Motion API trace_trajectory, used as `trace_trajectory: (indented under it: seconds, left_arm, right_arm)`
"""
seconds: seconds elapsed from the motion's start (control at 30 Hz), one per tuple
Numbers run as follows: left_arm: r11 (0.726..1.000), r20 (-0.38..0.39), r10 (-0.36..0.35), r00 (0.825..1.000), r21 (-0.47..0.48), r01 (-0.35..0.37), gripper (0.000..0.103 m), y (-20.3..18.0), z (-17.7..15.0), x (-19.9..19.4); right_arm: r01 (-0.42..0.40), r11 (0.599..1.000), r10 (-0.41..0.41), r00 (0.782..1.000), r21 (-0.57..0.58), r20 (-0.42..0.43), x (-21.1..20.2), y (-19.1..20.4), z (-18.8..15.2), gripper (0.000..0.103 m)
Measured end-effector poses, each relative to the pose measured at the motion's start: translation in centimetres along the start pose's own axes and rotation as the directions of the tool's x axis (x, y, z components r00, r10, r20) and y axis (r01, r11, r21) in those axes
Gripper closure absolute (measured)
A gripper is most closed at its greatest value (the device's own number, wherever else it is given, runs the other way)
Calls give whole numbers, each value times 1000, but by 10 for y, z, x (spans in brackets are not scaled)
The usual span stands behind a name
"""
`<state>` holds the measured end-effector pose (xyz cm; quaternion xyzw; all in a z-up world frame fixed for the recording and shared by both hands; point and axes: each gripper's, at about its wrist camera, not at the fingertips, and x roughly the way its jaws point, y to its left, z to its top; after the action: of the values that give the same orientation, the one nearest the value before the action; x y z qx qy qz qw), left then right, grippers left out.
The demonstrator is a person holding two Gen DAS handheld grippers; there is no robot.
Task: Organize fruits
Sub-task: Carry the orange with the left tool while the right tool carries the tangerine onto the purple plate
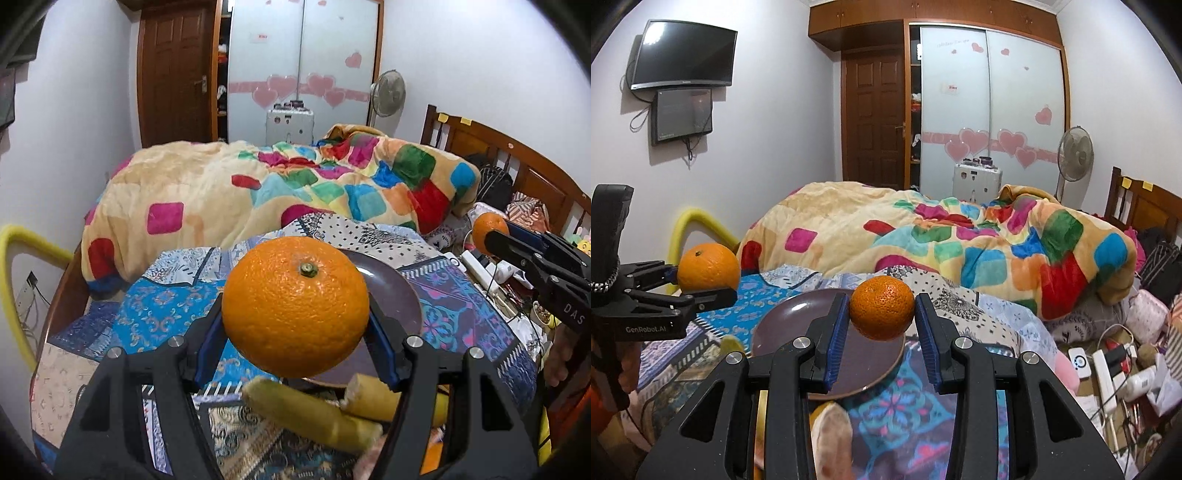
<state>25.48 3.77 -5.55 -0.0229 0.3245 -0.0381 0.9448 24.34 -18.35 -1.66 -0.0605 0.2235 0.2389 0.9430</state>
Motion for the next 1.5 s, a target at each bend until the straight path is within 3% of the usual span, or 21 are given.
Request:
trace_trajectory:
  seconds: [0.4,0.8,1.0,1.2,1.43,1.5]
  left_arm:
    - [1000,-108,25,994,-17,-27,36,12,14,63]
    - [1000,-243,-13,970,-10,11,36,12,19,115]
    - [999,-276,23,961,39,-13,36,5,19,129]
    - [1000,-318,7,948,10,-4,36,7,17,142]
    - [999,-248,22,968,49,-10,33,-1,23,128]
    - [998,-228,36,973,56,-24,33,-3,26,119]
  right_arm:
    - [-22,1000,22,992,-1,-121,66,-10,3,69]
    - [-51,996,26,956,-77,-291,121,-2,-6,69]
    - [-60,992,20,945,-111,-325,132,3,-10,69]
    - [-62,988,13,944,-139,-328,138,8,-9,69]
    - [-78,990,30,934,-122,-355,142,8,-11,68]
    - [-68,991,24,939,-118,-342,138,7,-10,60]
